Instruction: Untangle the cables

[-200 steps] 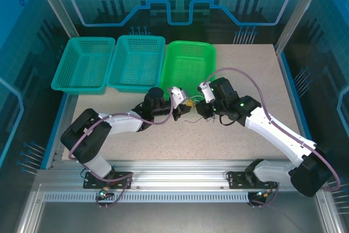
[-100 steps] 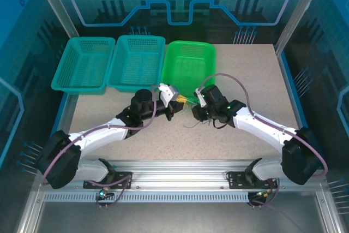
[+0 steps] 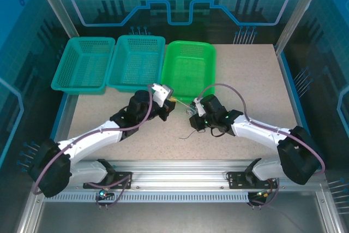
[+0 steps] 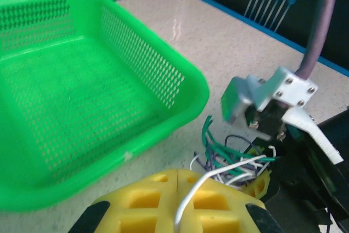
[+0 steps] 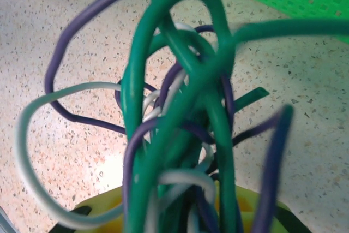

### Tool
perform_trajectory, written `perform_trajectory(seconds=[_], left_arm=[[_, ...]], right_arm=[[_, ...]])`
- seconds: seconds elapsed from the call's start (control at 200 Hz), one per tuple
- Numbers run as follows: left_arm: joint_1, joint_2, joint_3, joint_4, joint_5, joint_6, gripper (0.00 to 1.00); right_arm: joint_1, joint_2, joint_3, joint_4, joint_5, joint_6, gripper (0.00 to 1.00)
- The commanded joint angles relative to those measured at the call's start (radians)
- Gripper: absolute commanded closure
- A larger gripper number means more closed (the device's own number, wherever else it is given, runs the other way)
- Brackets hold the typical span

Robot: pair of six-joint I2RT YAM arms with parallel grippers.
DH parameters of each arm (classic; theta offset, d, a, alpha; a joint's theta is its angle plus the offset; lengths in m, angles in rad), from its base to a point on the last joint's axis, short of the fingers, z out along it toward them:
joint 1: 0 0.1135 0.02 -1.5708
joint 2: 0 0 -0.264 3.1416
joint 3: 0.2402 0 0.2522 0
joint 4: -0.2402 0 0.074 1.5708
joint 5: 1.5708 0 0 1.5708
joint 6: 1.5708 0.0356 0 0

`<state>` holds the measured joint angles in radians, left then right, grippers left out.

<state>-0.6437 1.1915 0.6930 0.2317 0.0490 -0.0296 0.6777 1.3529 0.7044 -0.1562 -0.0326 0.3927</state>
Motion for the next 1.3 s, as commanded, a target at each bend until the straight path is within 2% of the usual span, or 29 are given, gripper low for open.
perform_trajectory(seconds=[0.0, 0.06, 0.125, 0.2, 0.29, 0.36, 0.45, 0.485, 0.545, 0.62, 0.745, 0.935, 1.071, 1.296], left_arm=[[0.133, -0.164, 0.024, 0.003, -0.145, -0.132, 1.00], [0.209, -0.238, 0.008, -0.029, -0.134, -0.177, 1.00], [0.254, -0.291, 0.006, -0.078, -0.133, -0.180, 1.00], [0.260, -0.305, 0.008, -0.123, -0.132, -0.168, 1.00], [0.259, -0.285, -0.020, -0.083, -0.040, -0.189, 1.00], [0.256, -0.257, -0.046, -0.021, 0.061, -0.202, 1.00], [0.245, -0.231, -0.049, -0.017, 0.102, -0.188, 1.00], [0.243, -0.228, -0.045, -0.034, 0.105, -0.178, 1.00], [0.240, -0.226, -0.035, -0.057, 0.111, -0.164, 1.00], [0.237, -0.219, -0.021, -0.087, 0.140, -0.151, 1.00], [0.194, -0.175, -0.017, -0.156, 0.147, -0.140, 1.00], [0.054, -0.066, -0.064, -0.165, 0.142, -0.148, 1.00], [-0.010, 0.003, -0.111, -0.145, 0.143, -0.224, 1.00], [-0.038, 0.000, -0.151, -0.260, -0.007, -0.278, 1.00]], right_arm=[[-0.030, 0.050, -0.081, -0.070, 0.074, 0.118, 0.65], [-0.033, 0.054, -0.100, -0.051, 0.073, 0.133, 0.63], [-0.036, 0.051, -0.114, -0.028, 0.068, 0.139, 0.71], [-0.036, 0.052, -0.114, -0.014, 0.054, 0.131, 0.78], [-0.035, 0.048, -0.108, 0.002, 0.024, 0.118, 0.89], [-0.027, 0.035, -0.097, 0.003, 0.000, 0.101, 0.90], [-0.003, -0.014, -0.087, -0.007, -0.005, 0.079, 0.79], [0.004, -0.039, -0.080, -0.014, -0.011, 0.071, 0.71], [0.010, -0.079, -0.066, -0.023, -0.035, 0.056, 0.50], [0.011, -0.128, -0.047, -0.035, -0.050, 0.046, 0.39], [0.002, -0.201, -0.013, -0.092, -0.025, 0.050, 0.36], [-0.009, -0.247, 0.020, -0.159, -0.004, 0.047, 0.36], [-0.010, -0.240, -0.011, -0.138, -0.017, 0.051, 0.36], [0.027, -0.162, -0.029, -0.076, -0.021, 0.102, 0.36]])
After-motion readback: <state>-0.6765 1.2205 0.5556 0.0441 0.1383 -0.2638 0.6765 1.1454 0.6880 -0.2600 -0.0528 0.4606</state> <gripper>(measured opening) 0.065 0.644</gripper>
